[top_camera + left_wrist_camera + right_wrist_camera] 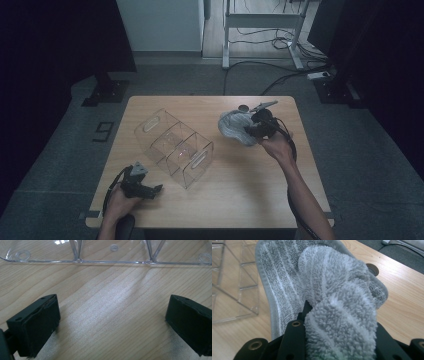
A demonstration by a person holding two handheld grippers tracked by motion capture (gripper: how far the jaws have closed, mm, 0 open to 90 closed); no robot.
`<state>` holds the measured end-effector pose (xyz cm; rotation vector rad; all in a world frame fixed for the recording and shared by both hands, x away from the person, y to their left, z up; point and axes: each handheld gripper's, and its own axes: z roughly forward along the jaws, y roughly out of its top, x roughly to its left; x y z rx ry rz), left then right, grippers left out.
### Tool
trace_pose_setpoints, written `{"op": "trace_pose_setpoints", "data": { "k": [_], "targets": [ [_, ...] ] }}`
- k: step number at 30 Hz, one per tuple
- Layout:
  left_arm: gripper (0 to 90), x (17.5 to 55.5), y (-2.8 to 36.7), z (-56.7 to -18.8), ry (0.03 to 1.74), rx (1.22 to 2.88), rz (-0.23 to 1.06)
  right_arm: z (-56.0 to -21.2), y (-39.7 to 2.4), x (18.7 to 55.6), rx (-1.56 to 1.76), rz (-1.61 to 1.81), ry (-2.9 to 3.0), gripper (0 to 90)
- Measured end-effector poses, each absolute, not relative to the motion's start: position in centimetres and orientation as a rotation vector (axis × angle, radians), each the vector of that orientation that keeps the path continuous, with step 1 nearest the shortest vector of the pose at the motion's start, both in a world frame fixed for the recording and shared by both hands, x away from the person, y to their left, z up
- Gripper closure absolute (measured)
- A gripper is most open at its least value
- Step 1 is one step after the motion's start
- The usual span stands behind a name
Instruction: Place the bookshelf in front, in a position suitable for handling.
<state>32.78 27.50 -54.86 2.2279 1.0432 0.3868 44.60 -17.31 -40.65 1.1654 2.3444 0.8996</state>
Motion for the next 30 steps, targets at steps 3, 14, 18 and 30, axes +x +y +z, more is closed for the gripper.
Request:
{"op": "trace_pose_setpoints", "data": {
  "k": [3, 14, 18, 30],
  "targets": [
    [0.0, 32.8, 27.5, -54.9, 1.043, 2.228, 0.387, -40.3, -17.7, 43.8, 1.159, 0.911, 2.344, 67.1],
    [0.0, 32.8, 27.4, -54.9, 1.050, 2.227, 0.390, -39.4, -18.8, 40.6, 1.131, 0.922, 2.351, 67.0],
    [0.0, 32.8, 27.4, -54.8, 1.051, 2.227, 0.388, -39.2, -19.5, 39.4, 1.124, 0.922, 2.345, 67.0],
    [0.0, 32.8, 27.4, -54.8, 1.051, 2.227, 0.389, -38.8, -22.2, 35.9, 1.141, 0.915, 2.312, 67.0]
  ]
}}
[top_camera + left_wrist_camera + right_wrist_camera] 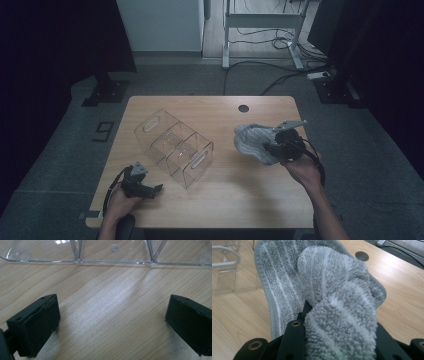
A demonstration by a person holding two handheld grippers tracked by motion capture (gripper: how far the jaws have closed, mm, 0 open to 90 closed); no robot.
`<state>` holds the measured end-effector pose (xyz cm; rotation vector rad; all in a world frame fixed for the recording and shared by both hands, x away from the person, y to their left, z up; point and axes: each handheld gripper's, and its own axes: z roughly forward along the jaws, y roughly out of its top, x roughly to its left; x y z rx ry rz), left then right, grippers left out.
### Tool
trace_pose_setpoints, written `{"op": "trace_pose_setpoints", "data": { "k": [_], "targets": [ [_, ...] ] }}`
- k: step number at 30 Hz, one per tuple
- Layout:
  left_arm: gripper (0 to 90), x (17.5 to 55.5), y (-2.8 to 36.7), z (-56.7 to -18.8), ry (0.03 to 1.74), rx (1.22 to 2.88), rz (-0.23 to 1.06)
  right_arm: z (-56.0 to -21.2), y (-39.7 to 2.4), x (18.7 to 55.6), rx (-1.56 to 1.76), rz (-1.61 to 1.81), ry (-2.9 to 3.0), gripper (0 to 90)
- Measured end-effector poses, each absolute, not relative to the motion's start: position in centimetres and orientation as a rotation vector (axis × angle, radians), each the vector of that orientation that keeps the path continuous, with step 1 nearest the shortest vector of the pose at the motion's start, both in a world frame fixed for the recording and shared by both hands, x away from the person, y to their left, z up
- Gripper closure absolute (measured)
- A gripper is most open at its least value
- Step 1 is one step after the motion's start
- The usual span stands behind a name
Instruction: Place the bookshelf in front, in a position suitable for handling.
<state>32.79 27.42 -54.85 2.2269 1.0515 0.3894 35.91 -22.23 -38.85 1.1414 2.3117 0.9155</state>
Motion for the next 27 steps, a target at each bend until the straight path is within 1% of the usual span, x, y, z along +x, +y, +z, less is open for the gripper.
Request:
{"op": "trace_pose_setpoints", "data": {
  "k": [14, 19, 20, 25, 27],
  "targets": [
    [0.0, 32.8, 27.4, -54.9, 1.053, 2.226, 0.389, -39.7, -25.7, 32.1, 1.195, 0.877, 2.265, 66.8],
    [0.0, 32.8, 27.4, -54.9, 1.053, 2.226, 0.390, -41.0, -26.5, 31.1, 1.223, 0.886, 2.261, 66.5],
    [0.0, 32.8, 27.4, -54.9, 1.053, 2.226, 0.390, -42.0, -26.7, 30.8, 1.234, 0.880, 2.261, 66.4],
    [0.0, 32.8, 27.4, -54.8, 1.053, 2.226, 0.389, -43.6, -26.8, 30.6, 1.259, 0.884, 2.260, 66.1],
    [0.0, 32.8, 27.4, -54.8, 1.053, 2.227, 0.389, -45.1, -26.6, 30.4, 1.270, 0.889, 2.273, 65.6]
  ]
}}
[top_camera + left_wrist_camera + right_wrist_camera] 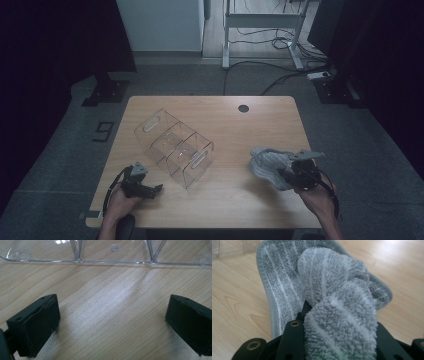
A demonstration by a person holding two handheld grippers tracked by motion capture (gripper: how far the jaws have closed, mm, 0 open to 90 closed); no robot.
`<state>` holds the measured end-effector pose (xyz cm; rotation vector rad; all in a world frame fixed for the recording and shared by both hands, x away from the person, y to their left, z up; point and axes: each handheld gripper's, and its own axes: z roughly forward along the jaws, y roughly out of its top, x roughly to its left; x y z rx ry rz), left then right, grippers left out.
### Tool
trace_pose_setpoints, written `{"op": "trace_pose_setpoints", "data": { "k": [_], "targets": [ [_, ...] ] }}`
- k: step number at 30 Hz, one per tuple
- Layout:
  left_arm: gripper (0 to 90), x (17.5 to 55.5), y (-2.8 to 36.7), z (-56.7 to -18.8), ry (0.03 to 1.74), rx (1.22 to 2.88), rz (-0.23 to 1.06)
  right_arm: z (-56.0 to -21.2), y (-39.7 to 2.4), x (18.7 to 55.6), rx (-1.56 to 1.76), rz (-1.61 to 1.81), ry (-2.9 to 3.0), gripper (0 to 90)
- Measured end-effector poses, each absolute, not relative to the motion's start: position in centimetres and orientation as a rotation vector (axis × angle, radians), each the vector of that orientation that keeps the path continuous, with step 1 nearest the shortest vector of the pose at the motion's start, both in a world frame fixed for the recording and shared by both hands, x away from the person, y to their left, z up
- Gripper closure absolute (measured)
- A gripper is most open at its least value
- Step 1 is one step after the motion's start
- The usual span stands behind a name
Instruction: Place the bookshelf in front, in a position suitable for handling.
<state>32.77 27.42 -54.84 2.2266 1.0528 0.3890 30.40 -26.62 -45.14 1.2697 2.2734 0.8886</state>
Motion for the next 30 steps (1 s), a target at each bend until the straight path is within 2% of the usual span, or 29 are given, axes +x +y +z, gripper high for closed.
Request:
{"op": "trace_pose_setpoints", "data": {
  "k": [11, 15, 21, 25, 30],
  "targets": [
    [0.0, 32.8, 27.4, -54.8, 1.053, 2.226, 0.388, -48.7, -26.0, 30.4, 1.286, 0.853, 2.301, 61.9],
    [0.0, 32.8, 27.4, -54.8, 1.056, 2.224, 0.388, -50.3, -26.1, 30.4, 1.290, 0.797, 2.321, 57.6],
    [0.0, 32.8, 27.4, -54.8, 1.058, 2.225, 0.388, -51.8, -26.2, 30.6, 1.299, 0.720, 2.372, 48.1],
    [0.0, 32.8, 27.4, -54.8, 1.057, 2.227, 0.386, -51.7, -26.3, 30.6, 1.309, 0.743, 2.392, 37.5],
    [0.0, 32.8, 27.3, -54.6, 1.079, 2.245, 0.387, -51.0, -26.3, 30.3, 1.300, 0.788, 2.396, 29.3]
  ]
}}
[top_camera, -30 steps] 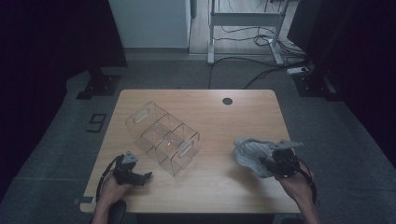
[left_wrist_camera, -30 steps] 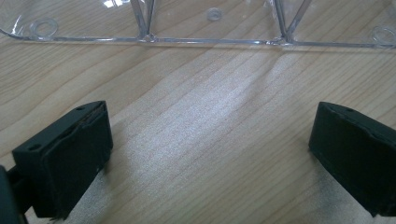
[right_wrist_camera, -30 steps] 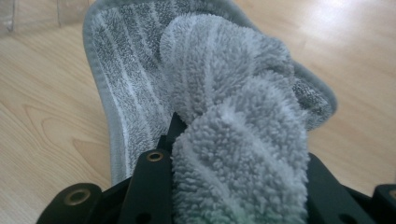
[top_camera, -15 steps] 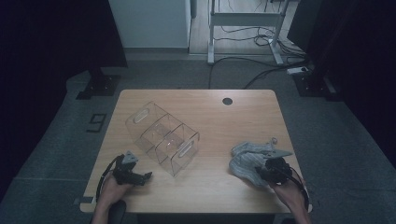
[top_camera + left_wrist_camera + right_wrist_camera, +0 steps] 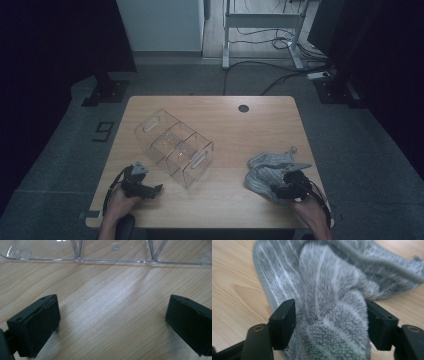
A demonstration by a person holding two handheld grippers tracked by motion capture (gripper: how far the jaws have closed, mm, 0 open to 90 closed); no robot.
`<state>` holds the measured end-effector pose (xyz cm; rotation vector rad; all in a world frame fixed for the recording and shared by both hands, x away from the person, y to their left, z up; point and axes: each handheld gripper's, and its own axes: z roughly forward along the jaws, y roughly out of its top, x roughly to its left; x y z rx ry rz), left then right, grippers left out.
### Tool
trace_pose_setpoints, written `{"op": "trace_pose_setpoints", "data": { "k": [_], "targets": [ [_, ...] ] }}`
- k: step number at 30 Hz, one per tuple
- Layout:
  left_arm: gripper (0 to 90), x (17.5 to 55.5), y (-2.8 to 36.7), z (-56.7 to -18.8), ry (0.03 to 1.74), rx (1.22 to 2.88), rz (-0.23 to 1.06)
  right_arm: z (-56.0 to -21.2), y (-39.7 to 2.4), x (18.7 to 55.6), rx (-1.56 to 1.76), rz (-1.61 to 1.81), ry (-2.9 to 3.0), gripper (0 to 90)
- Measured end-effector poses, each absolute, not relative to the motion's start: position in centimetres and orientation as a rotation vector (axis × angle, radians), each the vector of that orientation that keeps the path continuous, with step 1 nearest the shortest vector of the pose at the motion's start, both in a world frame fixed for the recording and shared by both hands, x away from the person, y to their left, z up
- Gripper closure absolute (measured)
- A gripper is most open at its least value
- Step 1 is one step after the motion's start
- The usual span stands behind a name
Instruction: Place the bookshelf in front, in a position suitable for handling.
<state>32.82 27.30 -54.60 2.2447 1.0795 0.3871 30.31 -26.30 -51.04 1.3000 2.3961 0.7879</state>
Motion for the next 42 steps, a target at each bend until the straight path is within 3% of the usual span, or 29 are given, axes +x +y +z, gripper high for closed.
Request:
{"op": "trace_pose_setpoints", "data": {
  "k": [15, 21, 28, 42],
  "targets": [
    [0.6, 33.1, 28.4, -51.5, 1.033, 2.150, 0.411, -48.4, -27.0, 29.7, 1.257, 0.910, 2.335, 12.6],
    [13.8, 33.6, 28.6, -49.6, 1.033, 2.107, 0.430, -47.4, -26.4, 29.3, 1.198, 0.972, 2.318, 8.0],
    [18.9, 35.0, 27.7, -48.6, 1.007, 2.122, 0.480, -47.3, -25.3, 29.1, 1.141, 0.965, 2.356, 5.8],
    [62.5, 36.5, 26.3, -47.8, 1.033, 2.145, 0.523, -47.2, -23.2, 29.7, 1.086, 1.022, 2.440, 3.9]
  ]
}}
